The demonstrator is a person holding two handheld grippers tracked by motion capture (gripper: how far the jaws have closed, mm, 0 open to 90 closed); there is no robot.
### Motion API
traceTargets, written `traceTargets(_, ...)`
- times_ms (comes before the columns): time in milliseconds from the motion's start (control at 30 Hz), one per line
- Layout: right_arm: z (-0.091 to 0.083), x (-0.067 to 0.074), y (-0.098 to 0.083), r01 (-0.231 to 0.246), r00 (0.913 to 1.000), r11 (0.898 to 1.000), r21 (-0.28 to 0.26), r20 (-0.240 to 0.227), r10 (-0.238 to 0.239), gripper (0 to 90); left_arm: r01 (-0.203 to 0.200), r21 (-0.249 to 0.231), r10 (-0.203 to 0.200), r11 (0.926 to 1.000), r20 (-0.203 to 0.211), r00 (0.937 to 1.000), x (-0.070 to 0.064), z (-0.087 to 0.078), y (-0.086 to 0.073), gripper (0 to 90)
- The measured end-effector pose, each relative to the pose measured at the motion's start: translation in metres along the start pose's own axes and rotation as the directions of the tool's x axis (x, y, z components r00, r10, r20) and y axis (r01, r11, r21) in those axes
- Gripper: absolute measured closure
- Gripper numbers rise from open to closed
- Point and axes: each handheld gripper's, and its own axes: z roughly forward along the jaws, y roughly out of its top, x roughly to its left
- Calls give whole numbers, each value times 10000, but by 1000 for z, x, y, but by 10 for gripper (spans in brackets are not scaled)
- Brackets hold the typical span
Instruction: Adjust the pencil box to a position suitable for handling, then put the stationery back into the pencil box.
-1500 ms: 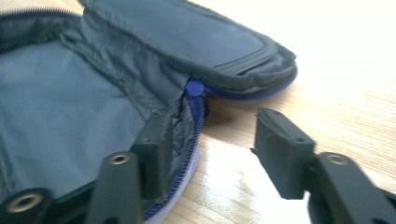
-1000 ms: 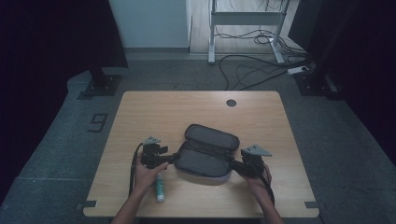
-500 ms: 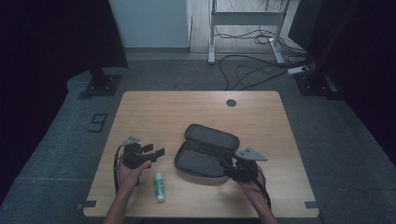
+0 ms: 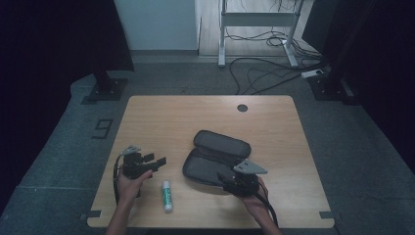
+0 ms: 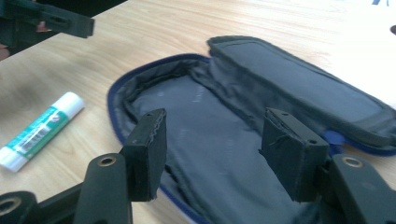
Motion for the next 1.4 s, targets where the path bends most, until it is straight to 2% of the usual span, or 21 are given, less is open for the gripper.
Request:
traceTargets(233,8,23,2,361,9982,9993,86,-478,-356,402,79,-69,-79,9999,-9,10000,2,-3,0,302)
traceTargets(467,15,37,2,619,9947,9979,200,-831,-600,406,34,-5,-34,10000,-33,10000,3,-2,-1,303)
traceTargets(667,23,49,3,754,9911,9968,259,-1118,-721,406,155,25,-155,9999,-34,9999,6,-2,-3,303)
traceTargets(1033,42,77,7,1114,9790,9930,384,-1760,-1030,405,146,178,-146,9997,-1,9999,6,0,-5,302)
traceTargets(1233,48,85,8,1116,9759,9928,442,-1932,-1011,407,144,234,-143,9996,-26,9999,5,1,-5,302)
traceTargets(1300,52,94,7,1217,9720,9916,448,-2077,-1099,410,145,259,-144,9996,-36,9999,5,1,-6,302)
traceTargets(1400,55,98,7,1249,9696,9911,468,-2176,-1119,411,137,262,-136,9996,-33,9999,6,1,-6,302)
